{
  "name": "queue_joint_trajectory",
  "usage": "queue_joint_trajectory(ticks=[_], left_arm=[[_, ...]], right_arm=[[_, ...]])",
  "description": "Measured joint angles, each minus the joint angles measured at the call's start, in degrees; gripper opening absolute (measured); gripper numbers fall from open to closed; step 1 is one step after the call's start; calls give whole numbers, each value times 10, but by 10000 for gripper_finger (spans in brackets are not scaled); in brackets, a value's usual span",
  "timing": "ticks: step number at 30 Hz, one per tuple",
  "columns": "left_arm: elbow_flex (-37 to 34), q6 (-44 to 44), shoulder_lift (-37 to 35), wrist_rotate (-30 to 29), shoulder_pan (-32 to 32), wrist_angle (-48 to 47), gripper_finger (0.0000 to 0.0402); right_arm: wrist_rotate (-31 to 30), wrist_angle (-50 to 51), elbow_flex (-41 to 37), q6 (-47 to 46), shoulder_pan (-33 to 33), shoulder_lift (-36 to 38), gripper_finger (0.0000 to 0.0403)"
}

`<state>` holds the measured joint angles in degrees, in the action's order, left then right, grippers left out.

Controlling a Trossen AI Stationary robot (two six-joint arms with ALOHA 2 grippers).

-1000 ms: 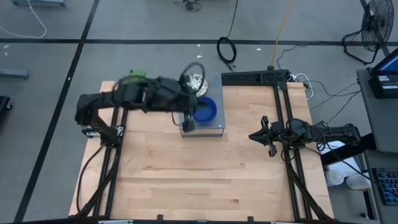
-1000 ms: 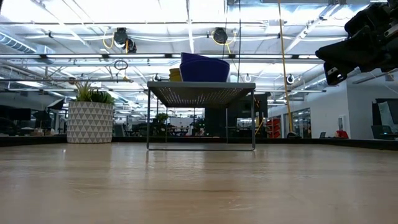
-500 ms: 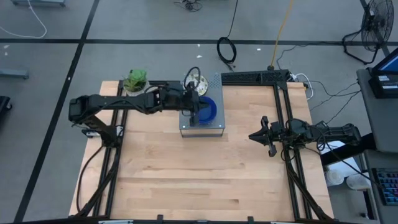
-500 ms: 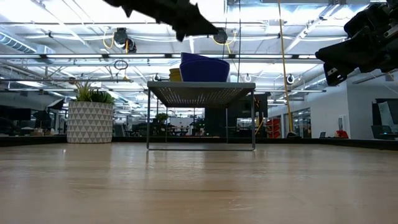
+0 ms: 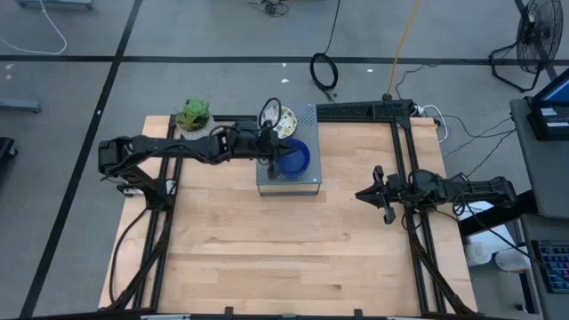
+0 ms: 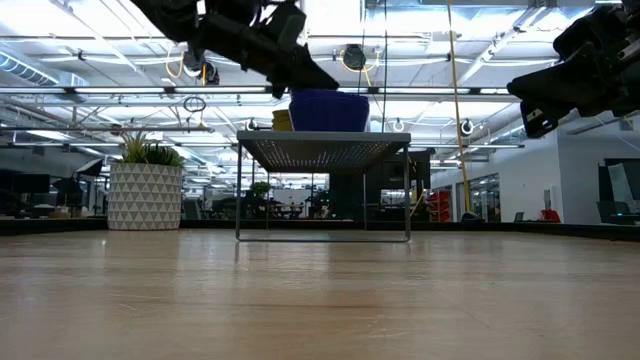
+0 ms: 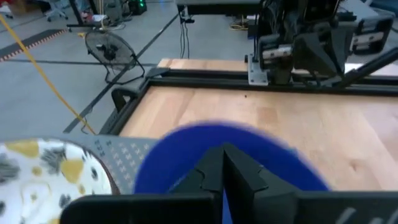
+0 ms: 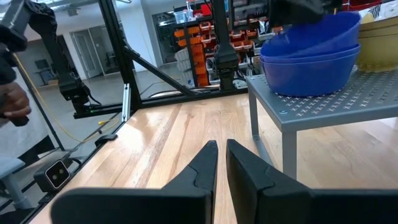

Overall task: Pick & Place Mini bowls
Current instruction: Stack the blue bowl on the blue bowl on the shelf, then return to Home Position

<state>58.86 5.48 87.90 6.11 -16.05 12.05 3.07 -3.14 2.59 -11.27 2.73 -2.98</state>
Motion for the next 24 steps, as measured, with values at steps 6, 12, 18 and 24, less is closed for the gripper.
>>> queue_joint_trajectory(ticks=[6, 12, 18, 24], left_arm=[[-47, -12, 0, 0, -1, 71, 5], [-37, -16, -18, 30, 9, 122, 3], [-7, -16, -71, 13, 45, 115, 11], [18, -23, -181, -36, 102, 23, 10]], right_arm=[[0, 0, 0, 0, 0, 0, 20], [0, 0, 0, 0, 0, 0, 20], [0, 0, 0, 0, 0, -2, 20], [0, -1, 0, 0, 0, -6, 20]])
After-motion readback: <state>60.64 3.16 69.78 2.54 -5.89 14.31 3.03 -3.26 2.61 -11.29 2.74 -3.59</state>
